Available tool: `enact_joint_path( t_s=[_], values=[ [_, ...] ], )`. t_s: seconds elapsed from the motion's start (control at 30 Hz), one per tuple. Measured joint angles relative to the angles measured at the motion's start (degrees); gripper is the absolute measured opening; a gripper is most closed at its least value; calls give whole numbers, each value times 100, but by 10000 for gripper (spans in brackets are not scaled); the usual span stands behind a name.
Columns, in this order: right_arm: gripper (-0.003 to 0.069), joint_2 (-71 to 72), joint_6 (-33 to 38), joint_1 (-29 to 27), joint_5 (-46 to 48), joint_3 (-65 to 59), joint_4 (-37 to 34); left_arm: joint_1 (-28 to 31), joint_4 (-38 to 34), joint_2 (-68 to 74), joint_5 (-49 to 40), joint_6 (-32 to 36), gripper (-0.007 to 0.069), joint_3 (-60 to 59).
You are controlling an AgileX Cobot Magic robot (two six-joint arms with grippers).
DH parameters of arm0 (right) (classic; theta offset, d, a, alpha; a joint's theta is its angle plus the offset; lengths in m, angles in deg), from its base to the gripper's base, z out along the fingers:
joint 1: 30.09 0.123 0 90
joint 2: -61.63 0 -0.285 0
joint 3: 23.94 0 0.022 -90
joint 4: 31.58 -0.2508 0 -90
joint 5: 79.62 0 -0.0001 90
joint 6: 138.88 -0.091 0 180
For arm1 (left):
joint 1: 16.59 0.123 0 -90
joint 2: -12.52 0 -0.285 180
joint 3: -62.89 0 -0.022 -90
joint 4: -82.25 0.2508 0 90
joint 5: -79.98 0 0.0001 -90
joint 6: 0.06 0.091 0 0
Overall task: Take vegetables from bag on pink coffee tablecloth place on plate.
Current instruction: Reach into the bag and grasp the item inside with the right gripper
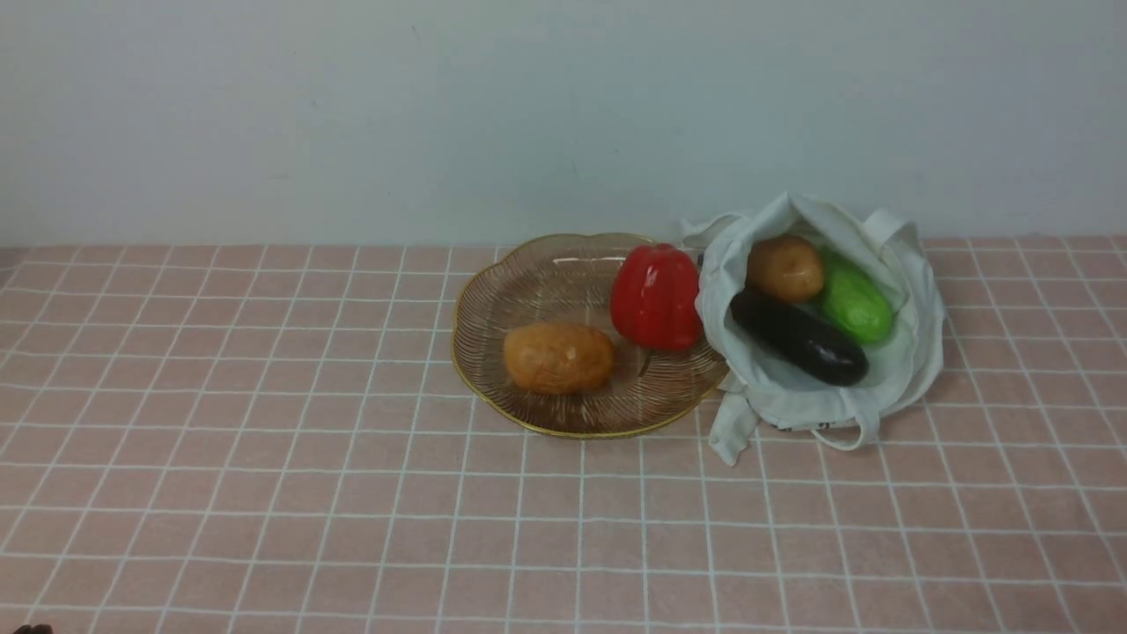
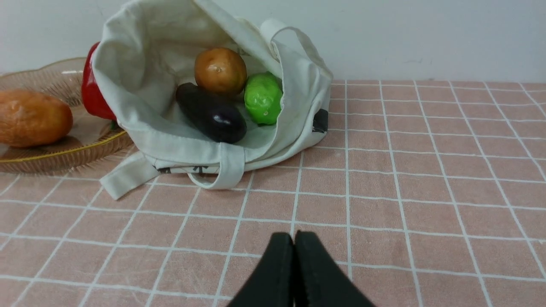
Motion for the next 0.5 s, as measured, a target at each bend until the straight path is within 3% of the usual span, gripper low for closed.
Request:
enact_joint_path(
  t_s=[0.07,0.13,0.17,0.3,0.5],
  values=[
    [-15,0,-103,0,-108,-21,-347,0,0,0,0,0,-5,0],
    [-15,0,-389,0,-265,-45,-1103,0,0,0,0,0,-5,0],
    [-15,0,-616,0,-468,-45,-1925,0,0,0,0,0,-5,0],
    [-15,0,-743,0,-638,-45,-2960,0,0,0,0,0,-5,0],
    [-15,0,-689,0,-936,-45,-3500,0,0,0,0,0,-5,0]
  ],
)
